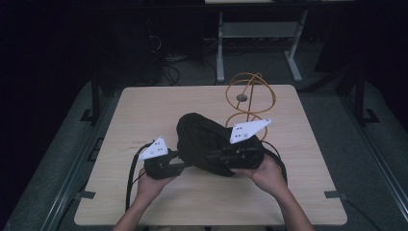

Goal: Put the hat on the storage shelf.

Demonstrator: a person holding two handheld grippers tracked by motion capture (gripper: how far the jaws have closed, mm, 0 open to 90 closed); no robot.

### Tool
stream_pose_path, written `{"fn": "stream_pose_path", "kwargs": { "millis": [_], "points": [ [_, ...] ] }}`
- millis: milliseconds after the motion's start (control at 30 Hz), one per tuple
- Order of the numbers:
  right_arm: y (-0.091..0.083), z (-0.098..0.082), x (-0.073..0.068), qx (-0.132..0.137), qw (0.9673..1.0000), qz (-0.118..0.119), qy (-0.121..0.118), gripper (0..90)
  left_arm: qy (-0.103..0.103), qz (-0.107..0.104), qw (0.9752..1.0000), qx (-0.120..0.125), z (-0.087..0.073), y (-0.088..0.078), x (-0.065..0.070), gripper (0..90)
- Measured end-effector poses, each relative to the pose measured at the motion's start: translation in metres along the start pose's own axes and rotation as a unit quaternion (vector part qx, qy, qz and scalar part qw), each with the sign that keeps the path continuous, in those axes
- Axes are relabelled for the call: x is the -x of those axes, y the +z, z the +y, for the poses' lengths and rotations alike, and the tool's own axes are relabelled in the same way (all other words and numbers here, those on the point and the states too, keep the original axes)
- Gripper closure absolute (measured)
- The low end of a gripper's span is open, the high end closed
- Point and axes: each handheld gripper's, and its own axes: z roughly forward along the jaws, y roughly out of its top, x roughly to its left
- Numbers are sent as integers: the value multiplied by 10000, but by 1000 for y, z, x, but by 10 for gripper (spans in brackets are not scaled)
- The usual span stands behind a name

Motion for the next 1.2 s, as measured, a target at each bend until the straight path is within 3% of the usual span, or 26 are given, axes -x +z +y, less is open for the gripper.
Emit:
{"fn": "stream_pose_path", "kwargs": {
  "millis": [200, 300, 567, 667, 733, 800, 967, 1000, 1100, 1200],
  "points": [
    [1, 1, -1, 47, 10000, 61, 17, 826, 209, -5, 9998, 6, 8, -2, 1, 845],
    [0, 1, -1, 99, 9999, 77, 31, 825, 251, 21, 9997, 20, 11, -4, 1, 864],
    [-6, 0, 5, 355, 9991, 189, 138, 804, 380, 224, 9984, 346, 33, -20, 5, 869],
    [-10, 0, 9, 578, 9976, 304, 249, 770, 538, 335, 9969, 475, 53, -30, 7, 873],
    [-11, 0, 9, 626, 9971, 328, 297, 763, 580, 347, 9964, 505, 59, -32, 7, 873],
    [-12, 0, 10, 736, 9960, 381, 341, 727, 689, 369, 9955, 543, 73, -37, 6, 874],
    [-14, 0, 12, 822, 9948, 454, 397, 630, 696, 345, 9954, 563, 84, -41, 4, 875],
    [-16, -2, 14, 815, 9947, 403, 472, 552, 644, 325, 9959, 544, 86, -42, 2, 875],
    [-20, -7, 16, 750, 9955, 294, 503, 456, 614, 316, 9965, 479, 86, -44, -1, 875],
    [-25, -14, 19, 703, 9961, 159, 503, 416, 538, 293, 9974, 377, 86, -46, -6, 875]
  ]
}}
